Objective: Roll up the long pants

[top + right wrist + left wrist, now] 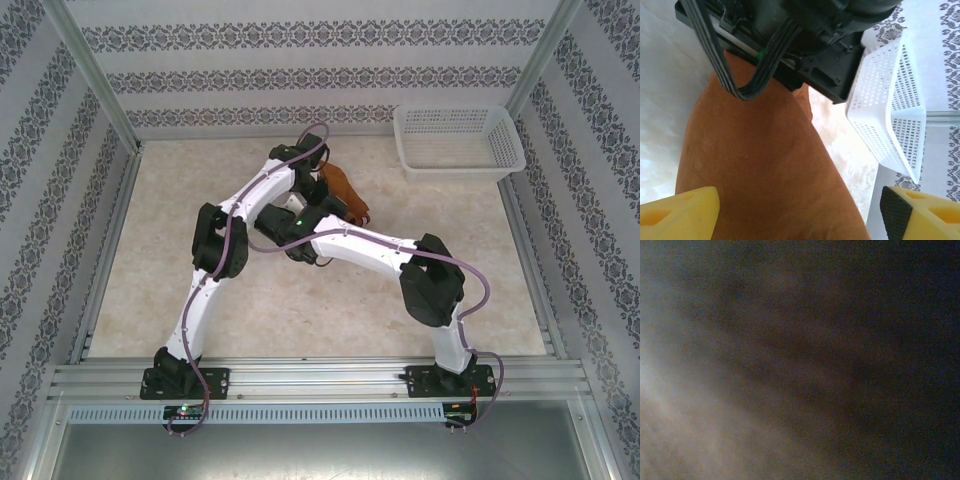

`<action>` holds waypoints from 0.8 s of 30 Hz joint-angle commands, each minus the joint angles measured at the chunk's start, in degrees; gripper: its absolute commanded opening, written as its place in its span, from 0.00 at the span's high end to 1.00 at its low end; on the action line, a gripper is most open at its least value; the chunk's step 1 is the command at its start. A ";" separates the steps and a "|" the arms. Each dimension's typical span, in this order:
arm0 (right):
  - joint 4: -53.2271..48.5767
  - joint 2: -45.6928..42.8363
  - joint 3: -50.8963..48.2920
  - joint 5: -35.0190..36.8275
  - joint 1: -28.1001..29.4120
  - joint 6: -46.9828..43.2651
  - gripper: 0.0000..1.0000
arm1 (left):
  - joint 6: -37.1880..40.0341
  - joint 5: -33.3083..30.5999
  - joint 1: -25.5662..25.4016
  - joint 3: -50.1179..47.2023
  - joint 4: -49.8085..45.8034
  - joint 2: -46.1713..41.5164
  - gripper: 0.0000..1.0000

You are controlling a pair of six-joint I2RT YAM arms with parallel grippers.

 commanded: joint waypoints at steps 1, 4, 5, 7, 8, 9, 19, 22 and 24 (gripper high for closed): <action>4.20 5.27 4.59 -2.78 -1.02 0.28 0.15 | -1.35 2.55 -2.75 -0.03 -5.21 0.76 1.00; 3.09 8.38 7.00 -6.97 -1.30 2.63 0.15 | -2.22 3.98 -2.78 -0.41 -4.06 0.45 1.00; 2.27 9.60 7.83 -7.86 -1.58 3.53 0.15 | -2.38 4.05 -2.82 -0.50 -3.83 0.29 1.00; 0.69 11.22 9.26 -10.41 -2.25 5.67 0.15 | -2.78 4.16 -2.79 -1.08 -3.27 -0.05 1.00; 1.36 11.72 8.76 -10.97 -2.66 5.86 0.15 | -2.93 4.42 -2.82 -1.54 -2.86 -0.28 1.00; 1.81 12.31 8.27 -11.65 -3.28 6.03 0.16 | -3.17 4.91 -2.75 -2.07 -2.27 -0.51 1.00; 9.66 8.33 -6.95 -14.62 -12.21 6.09 0.85 | -4.93 7.73 -2.68 -9.02 2.49 -5.73 1.00; 11.11 4.68 -10.94 -14.87 -14.16 5.51 1.00 | -4.97 7.80 -2.71 -9.82 2.65 -6.63 1.00; 11.72 2.32 -12.91 -14.97 -14.84 5.21 1.00 | -5.14 8.19 -2.49 -10.47 3.38 -7.15 1.00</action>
